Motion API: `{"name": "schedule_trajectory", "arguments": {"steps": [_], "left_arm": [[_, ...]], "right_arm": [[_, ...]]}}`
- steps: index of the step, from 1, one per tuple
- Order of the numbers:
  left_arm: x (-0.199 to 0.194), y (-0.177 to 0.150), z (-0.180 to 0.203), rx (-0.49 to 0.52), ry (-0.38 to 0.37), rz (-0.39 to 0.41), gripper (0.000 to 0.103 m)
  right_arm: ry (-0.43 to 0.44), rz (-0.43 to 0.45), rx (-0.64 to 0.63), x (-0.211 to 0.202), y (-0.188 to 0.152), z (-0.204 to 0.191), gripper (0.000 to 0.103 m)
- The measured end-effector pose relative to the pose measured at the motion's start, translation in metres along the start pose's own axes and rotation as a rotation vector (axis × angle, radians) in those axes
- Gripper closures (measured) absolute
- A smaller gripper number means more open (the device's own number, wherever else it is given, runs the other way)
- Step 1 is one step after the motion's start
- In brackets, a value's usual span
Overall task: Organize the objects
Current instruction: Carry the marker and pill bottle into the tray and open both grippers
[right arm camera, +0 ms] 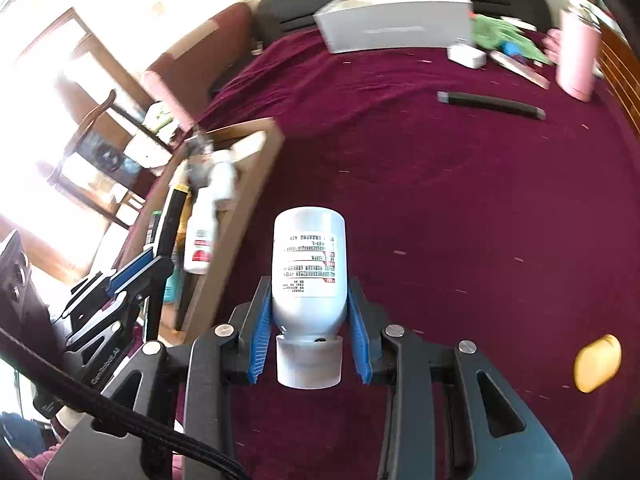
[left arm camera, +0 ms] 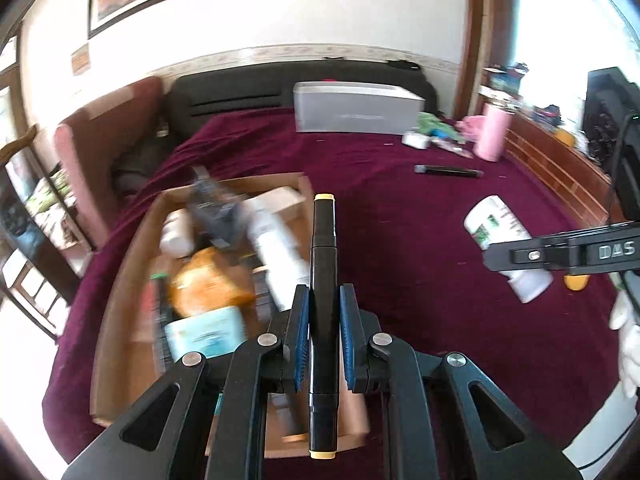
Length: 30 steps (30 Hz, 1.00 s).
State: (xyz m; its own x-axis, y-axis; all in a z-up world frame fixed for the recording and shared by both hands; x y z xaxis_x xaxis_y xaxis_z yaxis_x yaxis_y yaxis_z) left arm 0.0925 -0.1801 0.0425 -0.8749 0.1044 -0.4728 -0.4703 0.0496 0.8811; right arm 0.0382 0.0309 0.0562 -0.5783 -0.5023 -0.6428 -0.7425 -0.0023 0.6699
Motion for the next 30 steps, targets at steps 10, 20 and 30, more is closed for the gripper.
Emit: {"name": "schedule_trajectory", "arguments": {"steps": [10, 20, 30], "left_arm": [[0.005, -0.017, -0.079, -0.045, 0.142, -0.026, 0.091], [0.02, -0.021, -0.108, -0.059, 0.167, -0.048, 0.091], [0.041, -0.025, -0.129, -0.069, 0.182, -0.088, 0.091]], "right_arm": [[0.076, -0.037, -0.032, 0.039, 0.003, -0.056, 0.071], [0.111, -0.071, -0.057, 0.073, 0.005, -0.097, 0.07], [0.108, -0.107, -0.08, 0.108, -0.002, -0.117, 0.07]]}}
Point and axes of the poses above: each gripper's, at about its wrist camera, not at the fingertips, and x roughly the way its jaws point, z to its right, y to its top, the point moved 5 cm from there along x, roughly the way its jaws point, and after that the axes turned 15 degrees about z, right-handed, at the moved point
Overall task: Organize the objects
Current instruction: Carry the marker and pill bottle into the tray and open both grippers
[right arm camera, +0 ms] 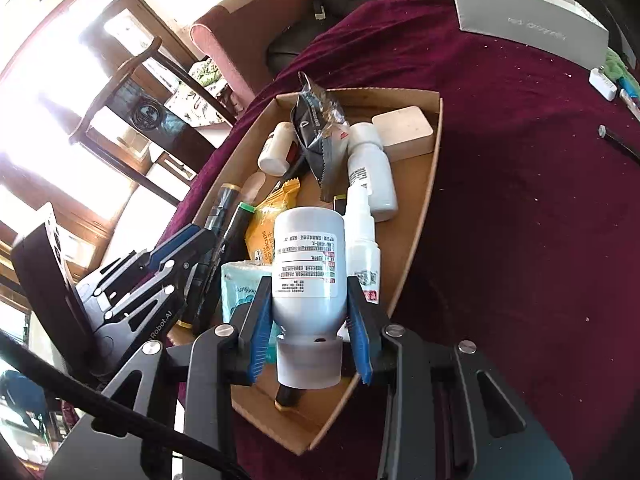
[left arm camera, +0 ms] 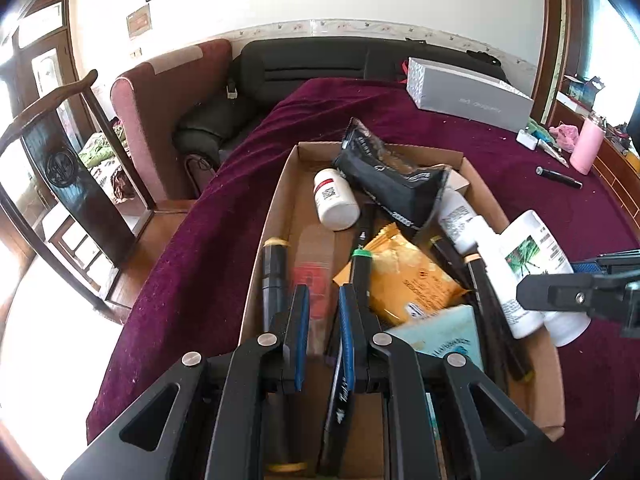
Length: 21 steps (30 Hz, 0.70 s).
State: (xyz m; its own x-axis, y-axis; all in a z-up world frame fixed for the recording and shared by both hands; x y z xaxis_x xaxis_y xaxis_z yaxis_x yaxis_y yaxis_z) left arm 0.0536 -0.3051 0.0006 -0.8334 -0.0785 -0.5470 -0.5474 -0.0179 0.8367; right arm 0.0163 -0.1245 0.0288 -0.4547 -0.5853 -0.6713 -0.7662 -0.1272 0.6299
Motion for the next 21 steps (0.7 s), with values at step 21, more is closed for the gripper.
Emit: {"name": "schedule_trajectory", "arguments": {"steps": [21], "left_arm": [[-0.014, 0.012, -0.021, -0.156, 0.022, 0.093, 0.051]], "right_arm": [[-0.11, 0.075, -0.147, 0.035, 0.009, -0.021, 0.067]]}}
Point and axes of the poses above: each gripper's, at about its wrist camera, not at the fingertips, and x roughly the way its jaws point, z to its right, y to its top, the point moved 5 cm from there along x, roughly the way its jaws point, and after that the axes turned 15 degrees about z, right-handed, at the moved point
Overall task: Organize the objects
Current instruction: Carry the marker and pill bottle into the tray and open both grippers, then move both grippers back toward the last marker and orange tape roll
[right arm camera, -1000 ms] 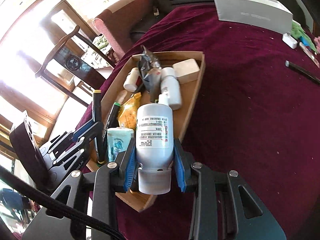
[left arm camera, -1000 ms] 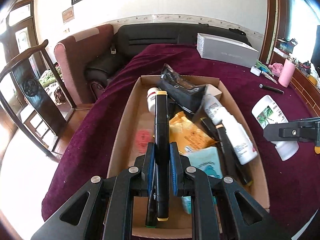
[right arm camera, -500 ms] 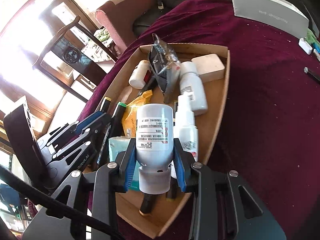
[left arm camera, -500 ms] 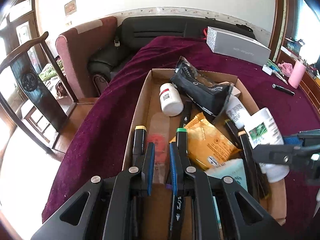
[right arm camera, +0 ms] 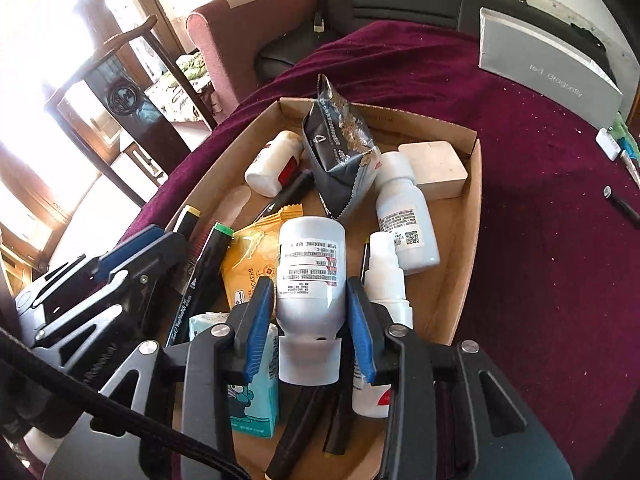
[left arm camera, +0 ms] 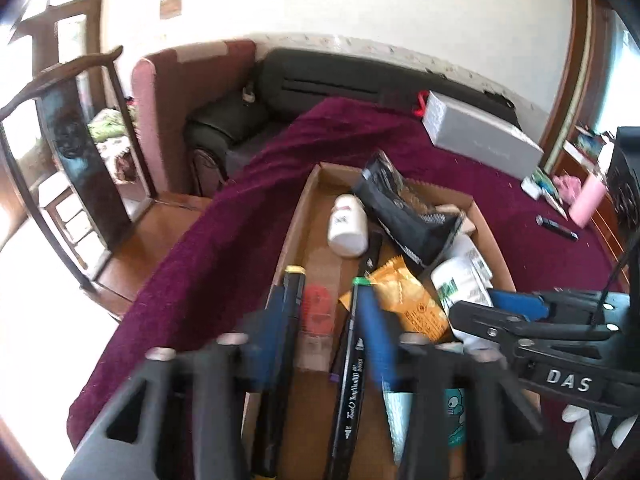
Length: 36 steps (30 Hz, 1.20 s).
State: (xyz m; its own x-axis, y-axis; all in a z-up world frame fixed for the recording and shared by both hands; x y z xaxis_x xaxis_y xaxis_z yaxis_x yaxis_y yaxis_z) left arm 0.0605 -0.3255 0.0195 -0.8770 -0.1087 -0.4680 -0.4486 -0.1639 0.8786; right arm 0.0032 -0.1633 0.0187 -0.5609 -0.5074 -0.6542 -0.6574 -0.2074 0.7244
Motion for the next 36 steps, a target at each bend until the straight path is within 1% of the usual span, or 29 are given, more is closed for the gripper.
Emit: {"name": "schedule_trajectory", "arguments": {"steps": [1, 2, 3, 5, 6, 8, 9, 10, 11, 14, 17, 21, 24, 30, 36], "left_arm": [[-0.005, 0.002, 0.001, 0.008, 0.022, 0.032, 0.044], [-0.014, 0.006, 0.003, 0.027, 0.053, 0.076, 0.043], [-0.019, 0.007, 0.005, 0.044, 0.076, 0.102, 0.043], [-0.032, 0.012, 0.013, 0.085, 0.127, 0.154, 0.038], [-0.037, 0.014, 0.015, 0.092, 0.135, 0.168, 0.033], [-0.048, 0.018, 0.024, 0.104, 0.142, 0.204, 0.031], [-0.054, 0.021, 0.03, 0.117, 0.153, 0.227, 0.029], [-0.058, 0.022, 0.035, 0.127, 0.158, 0.237, 0.026], [-0.062, 0.024, 0.04, 0.138, 0.165, 0.249, 0.026], [-0.072, 0.025, 0.053, 0.159, 0.174, 0.265, 0.025], [-0.078, 0.024, 0.063, 0.17, 0.192, 0.249, 0.022], [-0.085, 0.023, 0.074, 0.2, 0.229, 0.241, 0.022], [-0.089, 0.022, 0.084, 0.22, 0.236, 0.227, 0.022], [-0.091, 0.018, 0.109, 0.242, 0.192, 0.198, 0.022], [-0.09, 0.014, 0.143, 0.305, 0.16, 0.194, 0.022]], "right_arm": [[0.0, 0.014, 0.004, -0.005, 0.001, 0.001, 0.066], [0.001, 0.032, 0.008, -0.011, 0.002, 0.002, 0.063], [0.0, 0.057, 0.011, -0.018, 0.004, 0.002, 0.061], [-0.015, 0.115, 0.016, -0.033, 0.007, 0.003, 0.051], [-0.027, 0.154, 0.019, -0.044, 0.009, 0.005, 0.046], [-0.053, 0.228, 0.017, -0.064, 0.009, 0.007, 0.04], [-0.064, 0.255, 0.014, -0.07, 0.01, 0.006, 0.038], [-0.082, 0.287, 0.008, -0.079, 0.009, 0.006, 0.034], [-0.1, 0.317, 0.001, -0.087, 0.009, 0.006, 0.029], [-0.163, 0.405, -0.016, -0.112, 0.007, 0.01, 0.023], [-0.194, 0.449, 0.004, -0.127, 0.005, 0.02, 0.022], [-0.193, 0.45, 0.055, -0.138, 0.0, 0.037, 0.022], [-0.197, 0.452, 0.078, -0.143, -0.004, 0.047, 0.022], [-0.222, 0.479, 0.136, -0.164, -0.013, 0.074, 0.022], [-0.235, 0.488, 0.222, -0.174, -0.022, 0.108, 0.022]]}}
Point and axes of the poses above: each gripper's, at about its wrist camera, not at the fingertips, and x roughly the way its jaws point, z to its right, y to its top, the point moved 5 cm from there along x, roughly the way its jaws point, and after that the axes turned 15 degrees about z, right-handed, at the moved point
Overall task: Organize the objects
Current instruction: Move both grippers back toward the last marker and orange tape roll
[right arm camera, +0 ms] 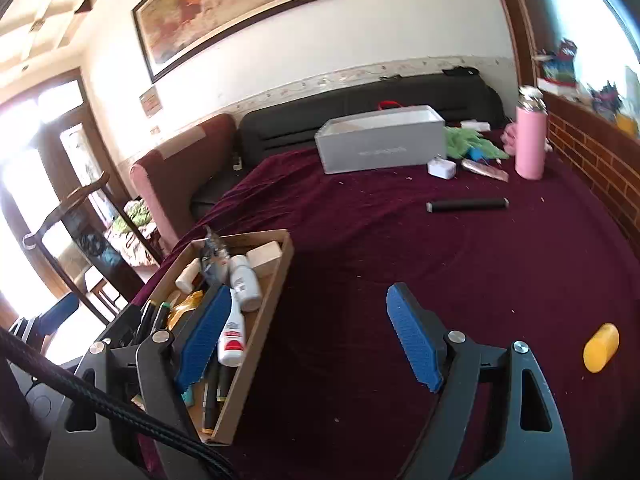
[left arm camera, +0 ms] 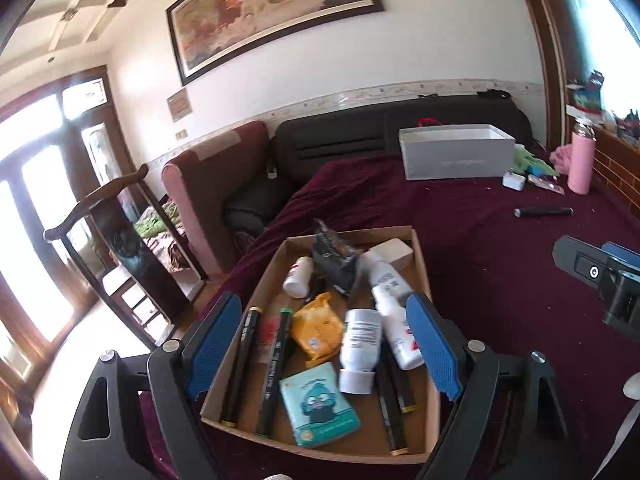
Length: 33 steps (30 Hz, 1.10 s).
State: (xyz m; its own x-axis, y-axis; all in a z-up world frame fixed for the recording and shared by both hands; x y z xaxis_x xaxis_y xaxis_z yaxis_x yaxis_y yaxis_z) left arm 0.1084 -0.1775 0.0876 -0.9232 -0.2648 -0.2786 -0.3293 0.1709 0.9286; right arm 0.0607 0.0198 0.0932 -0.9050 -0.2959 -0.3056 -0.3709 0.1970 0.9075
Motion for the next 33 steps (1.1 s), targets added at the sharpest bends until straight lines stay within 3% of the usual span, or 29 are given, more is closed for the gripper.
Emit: {"name": "schedule_trajectory", "arguments": {"steps": [4, 7, 11, 15, 17, 21, 26, 29, 31, 33], "left_arm": [[0.002, 0.0, 0.022, 0.021, -0.04, -0.019, 0.022], [0.009, -0.001, 0.05, 0.026, -0.126, -0.062, 0.023], [0.021, 0.002, 0.107, 0.025, -0.299, -0.119, 0.023], [0.041, -0.001, 0.168, 0.054, -0.415, -0.164, 0.023], [0.051, -0.005, 0.19, 0.068, -0.438, -0.185, 0.023], [0.077, -0.016, 0.215, 0.063, -0.451, -0.229, 0.023], [0.101, -0.044, 0.212, 0.006, -0.465, -0.327, 0.022], [0.101, -0.047, 0.206, -0.061, -0.508, -0.329, 0.012], [0.1, -0.05, 0.215, -0.014, -0.519, -0.338, 0.003], [0.098, -0.052, 0.22, 0.018, -0.527, -0.342, 0.002]], "right_arm": [[-0.022, -0.007, 0.034, 0.001, -0.001, 0.021, 0.022], [-0.044, -0.005, 0.046, -0.001, 0.005, 0.041, 0.022], [-0.111, 0.012, 0.031, -0.008, 0.032, 0.084, 0.022], [-0.205, 0.003, 0.044, -0.008, 0.077, 0.145, 0.022], [-0.25, -0.029, 0.033, 0.003, 0.094, 0.169, 0.021], [-0.31, -0.132, 0.014, 0.049, 0.108, 0.207, 0.022], [-0.269, -0.284, 0.019, 0.121, 0.095, 0.216, 0.022], [-0.239, -0.348, 0.003, 0.171, 0.088, 0.206, 0.022], [-0.236, -0.391, -0.012, 0.204, 0.084, 0.204, 0.022], [-0.247, -0.442, -0.024, 0.234, 0.077, 0.205, 0.022]]}}
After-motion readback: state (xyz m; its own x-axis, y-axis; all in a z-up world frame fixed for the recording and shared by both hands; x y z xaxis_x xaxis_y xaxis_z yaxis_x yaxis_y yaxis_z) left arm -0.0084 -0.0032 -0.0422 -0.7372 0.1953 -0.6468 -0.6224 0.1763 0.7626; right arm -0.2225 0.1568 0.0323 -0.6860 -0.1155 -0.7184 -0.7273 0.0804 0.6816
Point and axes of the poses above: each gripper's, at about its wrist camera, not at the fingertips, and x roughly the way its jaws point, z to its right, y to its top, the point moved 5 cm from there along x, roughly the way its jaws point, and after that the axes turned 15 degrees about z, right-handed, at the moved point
